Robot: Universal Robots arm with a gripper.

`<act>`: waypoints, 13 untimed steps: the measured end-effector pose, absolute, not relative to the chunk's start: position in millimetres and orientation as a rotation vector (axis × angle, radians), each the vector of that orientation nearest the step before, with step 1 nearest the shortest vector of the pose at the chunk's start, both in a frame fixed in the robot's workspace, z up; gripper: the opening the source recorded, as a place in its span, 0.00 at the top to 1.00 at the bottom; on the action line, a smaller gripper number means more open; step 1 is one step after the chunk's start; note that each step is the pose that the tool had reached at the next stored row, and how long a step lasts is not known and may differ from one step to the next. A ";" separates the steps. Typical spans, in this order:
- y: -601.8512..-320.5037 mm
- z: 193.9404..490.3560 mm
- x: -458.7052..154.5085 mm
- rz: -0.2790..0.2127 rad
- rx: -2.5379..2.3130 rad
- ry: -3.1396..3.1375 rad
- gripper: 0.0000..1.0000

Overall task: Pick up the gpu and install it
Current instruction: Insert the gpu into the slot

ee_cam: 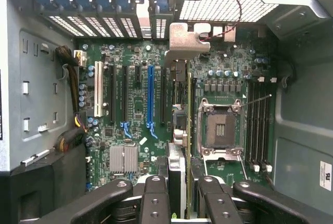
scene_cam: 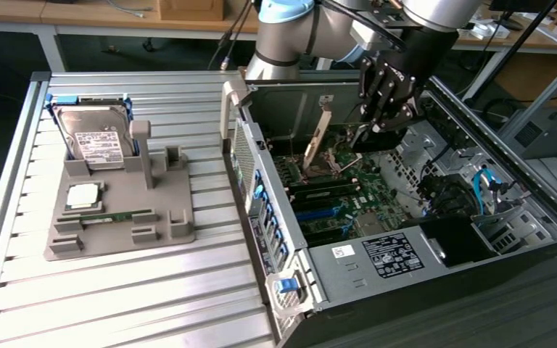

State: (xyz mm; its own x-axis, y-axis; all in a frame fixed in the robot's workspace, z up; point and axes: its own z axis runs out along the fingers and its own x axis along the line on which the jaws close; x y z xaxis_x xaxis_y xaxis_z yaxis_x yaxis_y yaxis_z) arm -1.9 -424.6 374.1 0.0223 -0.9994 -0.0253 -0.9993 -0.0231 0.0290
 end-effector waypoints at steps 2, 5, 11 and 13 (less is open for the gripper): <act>-425.8 372.2 -3.6 -0.060 2.244 -2.194 0.73; -427.7 369.5 -5.5 -0.060 2.244 -2.193 0.73; -432.4 363.8 -8.9 -0.060 2.244 -2.193 0.73; -433.7 361.7 -9.9 -0.060 2.244 -2.194 0.73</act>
State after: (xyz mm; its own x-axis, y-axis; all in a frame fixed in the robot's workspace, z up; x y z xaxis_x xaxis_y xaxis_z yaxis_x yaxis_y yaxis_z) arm -9.9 -433.7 361.7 0.0223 -0.9994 -0.0253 -0.9993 -0.0230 0.0290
